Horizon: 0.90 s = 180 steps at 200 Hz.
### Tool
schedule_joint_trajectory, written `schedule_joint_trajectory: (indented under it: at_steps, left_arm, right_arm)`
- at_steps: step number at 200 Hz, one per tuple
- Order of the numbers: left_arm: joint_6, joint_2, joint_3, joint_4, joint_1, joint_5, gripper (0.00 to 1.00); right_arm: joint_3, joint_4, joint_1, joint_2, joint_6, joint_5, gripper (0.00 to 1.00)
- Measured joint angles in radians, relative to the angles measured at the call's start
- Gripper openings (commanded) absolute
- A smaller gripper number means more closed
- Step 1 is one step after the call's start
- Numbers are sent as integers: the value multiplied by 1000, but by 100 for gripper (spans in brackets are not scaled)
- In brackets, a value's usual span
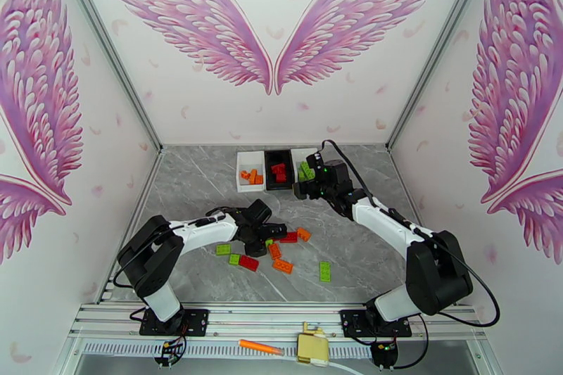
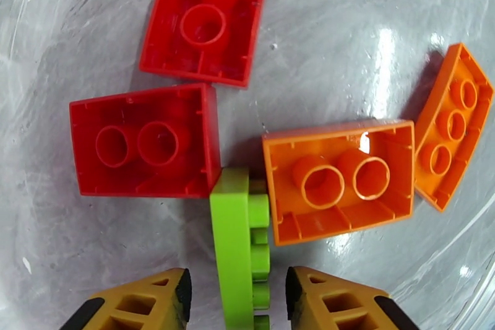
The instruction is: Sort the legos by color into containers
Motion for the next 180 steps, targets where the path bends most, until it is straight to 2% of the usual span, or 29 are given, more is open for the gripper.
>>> schedule_joint_trajectory:
  at_steps: [16, 19, 28, 37, 57, 93, 124, 147, 180]
  left_arm:
    - [-1, 13, 4, -10, 0, 3, 34]
    - [0, 14, 4, -11, 0, 3, 30]
    - [-5, 15, 4, -18, 0, 3, 26]
    - [3, 15, 4, -21, 0, 6, 17]
    - [8, 14, 6, -25, 5, 22, 10]
    - [2, 2, 5, -23, 14, 41, 9]
    - [-18, -71, -6, 21, 30, 50, 10]
    - [-60, -137, -40, 123, 43, 50, 9]
    - [-200, -155, -87, 382, 53, 21, 6]
  right_arm:
    - [-5, 0, 0, -6, 0, 8, 90]
    - [-5, 0, 0, -8, 0, 8, 90]
    - [-5, 0, 0, -12, 0, 12, 90]
    - [-6, 0, 0, -16, 0, 13, 90]
    - [-6, 0, 0, -26, 0, 16, 91]
    - [-11, 0, 0, -45, 0, 28, 95]
    - [-20, 0, 0, -82, 0, 30, 99]
    - [-25, 8, 0, -120, 0, 30, 99]
    - [-54, 28, 0, -189, 0, 39, 99]
